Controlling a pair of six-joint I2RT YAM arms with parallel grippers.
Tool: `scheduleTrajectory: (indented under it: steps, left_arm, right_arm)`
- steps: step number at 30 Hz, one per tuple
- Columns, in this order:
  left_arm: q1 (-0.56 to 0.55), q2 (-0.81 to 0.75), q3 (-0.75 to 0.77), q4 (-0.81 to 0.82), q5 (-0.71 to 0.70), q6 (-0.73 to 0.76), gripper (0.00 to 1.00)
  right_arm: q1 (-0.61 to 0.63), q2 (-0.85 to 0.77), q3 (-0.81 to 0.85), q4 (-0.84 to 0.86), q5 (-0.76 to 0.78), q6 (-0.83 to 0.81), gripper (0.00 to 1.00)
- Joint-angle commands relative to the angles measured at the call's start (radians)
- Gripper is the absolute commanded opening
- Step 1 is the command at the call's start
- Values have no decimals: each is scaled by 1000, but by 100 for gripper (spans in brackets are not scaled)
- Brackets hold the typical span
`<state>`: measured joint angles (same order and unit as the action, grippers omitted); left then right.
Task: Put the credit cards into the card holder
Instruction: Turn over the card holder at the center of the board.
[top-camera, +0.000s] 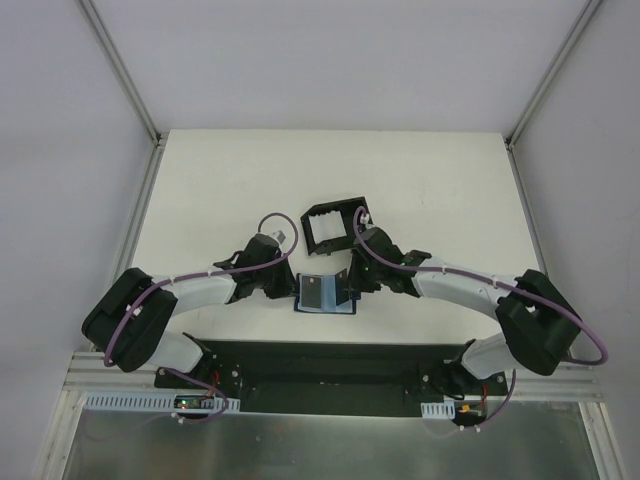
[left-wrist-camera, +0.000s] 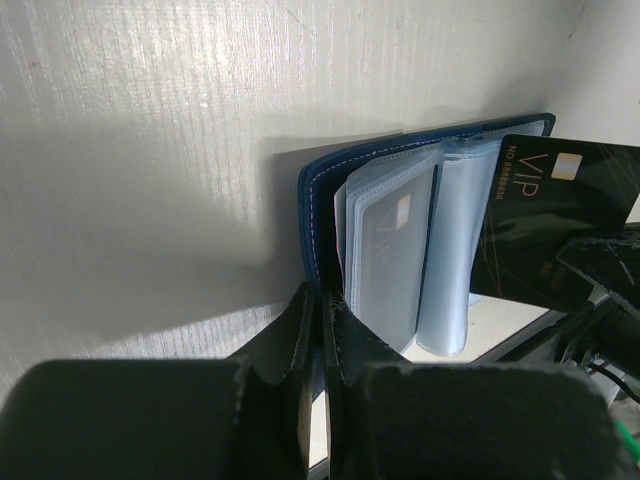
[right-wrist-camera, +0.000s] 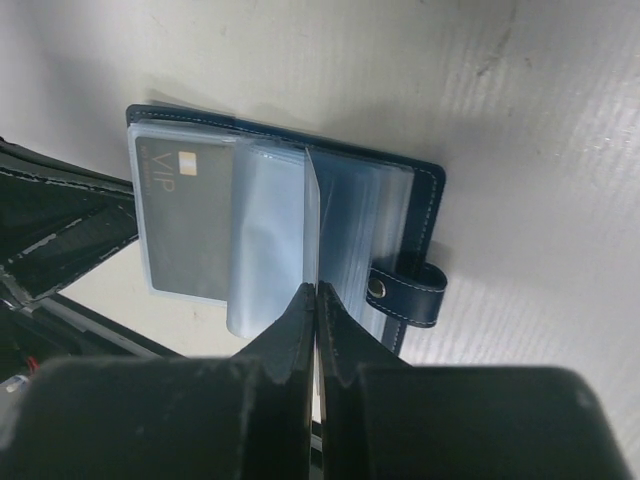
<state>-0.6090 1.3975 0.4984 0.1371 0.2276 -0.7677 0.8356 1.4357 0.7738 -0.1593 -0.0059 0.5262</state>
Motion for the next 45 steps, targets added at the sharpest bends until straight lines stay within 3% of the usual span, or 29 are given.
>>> scheduleTrajectory:
  steps: [1,21,27,30,34,38,45]
  left_arm:
    - [-5,9,-27,-80,-33,33,0]
    - [-5,23,-34,-73,-42,19,0]
    - [-3,26,-43,-67,-47,11,0]
    - [-5,28,-49,-67,-53,11,0]
    - [-5,24,-52,-67,-53,10,0]
    - [-5,20,-57,-65,-54,13,0]
    - [-5,28,-50,-59,-47,13,0]
  right_arm:
    - [5,35,-1,58,-55,29,0]
    - [31,141,136,240,-256,52,0]
    - [31,83,137,253,-250,29,0]
    - [28,8,140,213,-234,-14,0]
    - [13,-133,82,17,-16,-29,0]
    - [-46,-182,-10,-26,-37,-8,0]
    - [-44,-137,-25,-45,-60,-20,0]
